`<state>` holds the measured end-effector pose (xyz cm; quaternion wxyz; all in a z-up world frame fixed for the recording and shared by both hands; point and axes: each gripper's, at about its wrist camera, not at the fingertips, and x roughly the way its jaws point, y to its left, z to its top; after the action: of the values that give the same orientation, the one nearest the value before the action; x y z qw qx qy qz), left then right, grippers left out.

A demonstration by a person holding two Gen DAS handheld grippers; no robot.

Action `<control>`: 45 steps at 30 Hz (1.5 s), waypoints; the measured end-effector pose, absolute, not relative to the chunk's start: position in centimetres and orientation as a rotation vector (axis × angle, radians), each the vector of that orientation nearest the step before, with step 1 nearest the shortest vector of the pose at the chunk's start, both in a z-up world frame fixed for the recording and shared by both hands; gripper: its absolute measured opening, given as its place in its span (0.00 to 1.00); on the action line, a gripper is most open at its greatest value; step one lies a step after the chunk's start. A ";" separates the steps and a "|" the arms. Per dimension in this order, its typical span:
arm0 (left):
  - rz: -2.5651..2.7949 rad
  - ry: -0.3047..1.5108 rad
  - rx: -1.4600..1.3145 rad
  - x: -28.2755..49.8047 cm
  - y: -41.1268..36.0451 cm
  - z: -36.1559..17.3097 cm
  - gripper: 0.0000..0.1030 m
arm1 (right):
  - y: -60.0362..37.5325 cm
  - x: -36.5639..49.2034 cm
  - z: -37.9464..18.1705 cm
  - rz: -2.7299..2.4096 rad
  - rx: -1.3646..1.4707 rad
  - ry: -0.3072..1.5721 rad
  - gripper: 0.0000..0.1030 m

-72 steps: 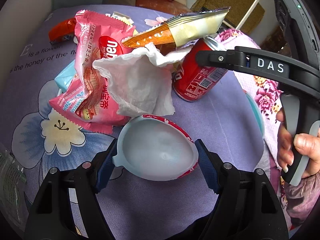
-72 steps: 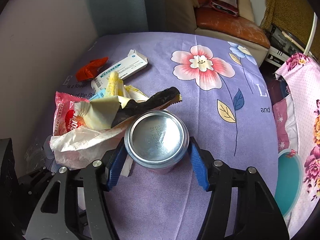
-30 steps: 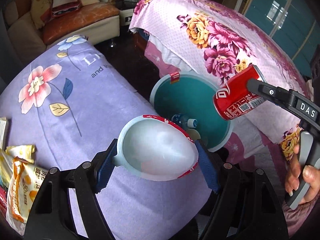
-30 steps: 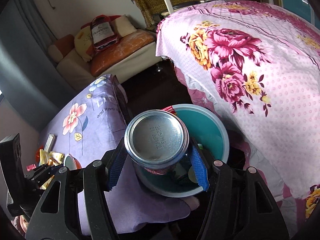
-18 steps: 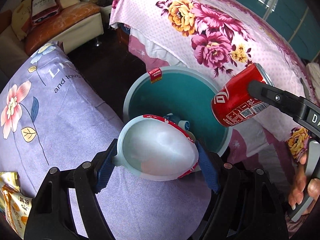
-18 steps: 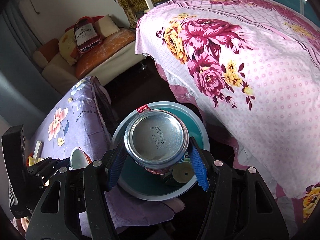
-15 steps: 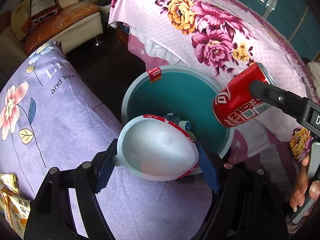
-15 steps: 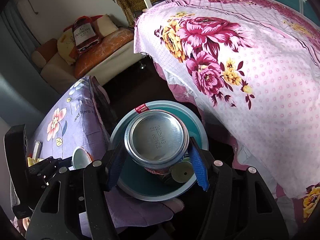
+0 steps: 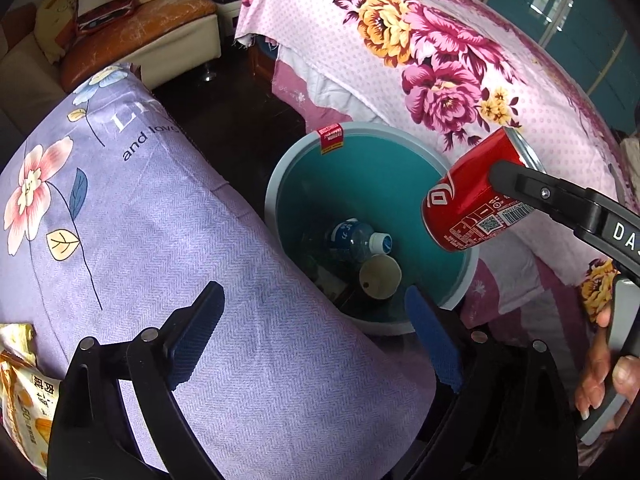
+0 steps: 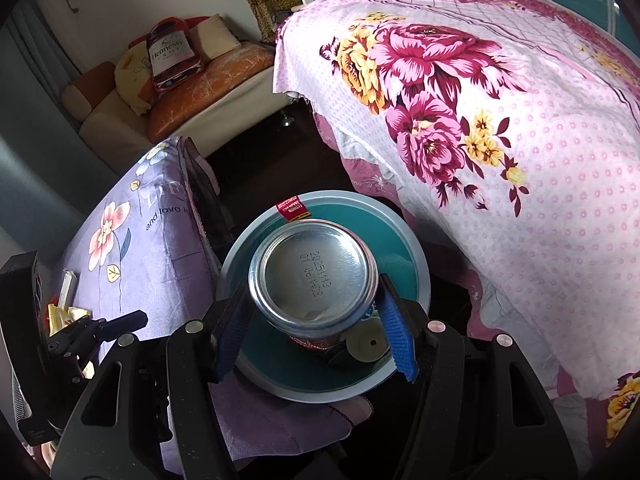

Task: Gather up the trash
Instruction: 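Open the right gripper to drop the red can into the bin, then move both tools to the snack wrappers and pink packet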

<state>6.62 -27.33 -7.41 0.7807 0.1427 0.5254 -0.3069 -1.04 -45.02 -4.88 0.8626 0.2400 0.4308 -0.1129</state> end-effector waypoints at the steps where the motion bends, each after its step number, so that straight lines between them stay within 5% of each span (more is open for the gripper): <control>1: -0.663 1.137 0.301 6.6 -27.1 -7.4 0.89 | -44.9 -0.9 -4.9 -0.235 0.501 0.907 0.56; 16: -0.645 1.147 0.203 7.3 -23.3 -6.9 0.89 | -41.9 0.5 -4.8 -0.206 0.468 0.970 0.57; 25: -0.629 1.124 0.131 6.8 -19.2 -5.3 0.89 | -39.1 1.0 -3.4 -0.171 0.439 0.983 0.73; 45: -0.399 0.997 -0.017 4.8 -1.3 -0.2 0.93 | -25.8 2.6 -0.9 0.026 0.252 1.063 0.78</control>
<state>4.77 -1.30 -0.20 0.8593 -0.0082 0.4747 -0.1901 2.62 -25.83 -0.93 0.8545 0.1200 0.5053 0.0125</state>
